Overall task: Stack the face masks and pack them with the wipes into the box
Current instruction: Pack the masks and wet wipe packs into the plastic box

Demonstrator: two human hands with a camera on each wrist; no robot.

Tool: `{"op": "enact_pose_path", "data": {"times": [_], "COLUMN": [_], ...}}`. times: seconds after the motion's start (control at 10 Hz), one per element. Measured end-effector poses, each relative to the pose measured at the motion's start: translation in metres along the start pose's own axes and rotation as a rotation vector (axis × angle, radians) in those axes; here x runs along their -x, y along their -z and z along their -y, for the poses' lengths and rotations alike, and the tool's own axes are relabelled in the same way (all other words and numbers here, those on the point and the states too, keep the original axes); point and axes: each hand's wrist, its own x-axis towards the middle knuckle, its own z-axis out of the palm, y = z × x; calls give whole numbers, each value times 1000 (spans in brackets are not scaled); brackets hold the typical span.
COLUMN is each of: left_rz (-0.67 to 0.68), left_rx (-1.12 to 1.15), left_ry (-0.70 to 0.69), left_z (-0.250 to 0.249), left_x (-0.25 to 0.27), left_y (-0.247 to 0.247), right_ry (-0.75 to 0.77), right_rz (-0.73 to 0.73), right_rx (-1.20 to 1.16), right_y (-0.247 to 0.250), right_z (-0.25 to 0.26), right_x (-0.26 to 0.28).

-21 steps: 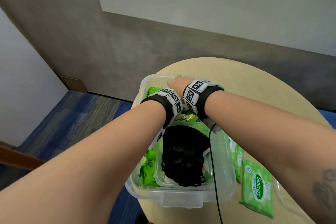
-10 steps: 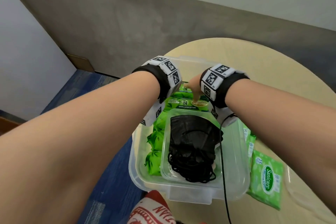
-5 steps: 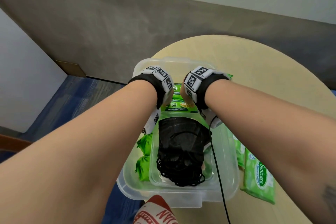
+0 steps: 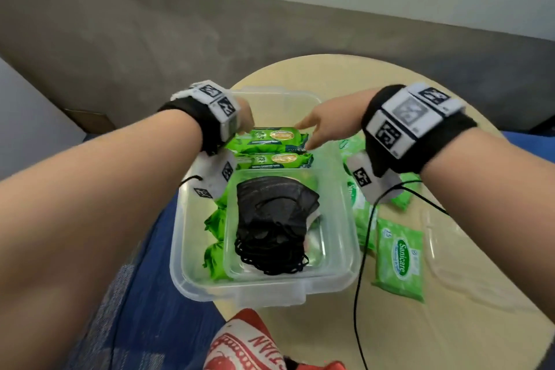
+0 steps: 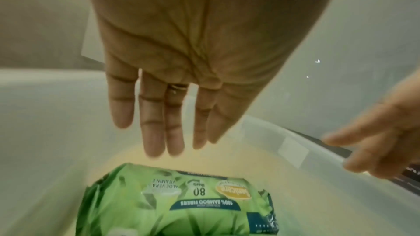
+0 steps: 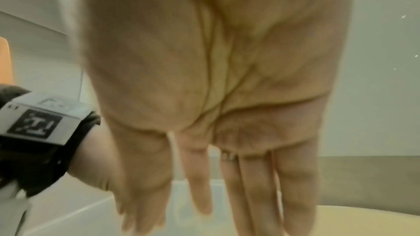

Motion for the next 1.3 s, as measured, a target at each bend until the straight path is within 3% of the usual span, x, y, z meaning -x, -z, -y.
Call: {"op": "enact_pose_path", "data": {"times": [0.1,0.2,0.3,0.4,0.5,0.6,0.8,0.9,1.0,1.1,1.2,1.3], "left_rz": [-160,-195,-73,4,-26,69,-6,-140,-304,-448,-513,-495], "left_rx": [-48,-289,-362,-392,-497,-414,-390,-226,-24,213,257,280], "left_ry": [91,175,295,253,163,201,131,170,241,177,46,-123], "left_z": [11,22,45,37,23,11,29,19,0,-45,-116,-188], "left_x": [12,25,0,29,73,77,31,16,17,40,70,87], "left_y": [7,-14,-40,-31,-17,-5,14,21,28,37,36,14], "right_ry": [-82,-152,-177,-189,-192,-207,-230,-203,-174,-217,-298,-378], "right_rz": [-245,-206,-140,-170,-191,-220,-333,-439,-510,-480,-352,-312], "right_rx": [-160,-343,-381,-394,-449,-541,-663,-747,-835,-837,-696,-669], "right_y": [-26,-52,-65,-69,-70,-69,-63,-66,-76,-100,-139,-177], "right_z": [-20,-16,-9,-8,-12,-18,-40,-52,-66,-89,-116,-135], "right_x": [19,25,24,24,21,14,-14,-27,-24,-8,13,26]}}
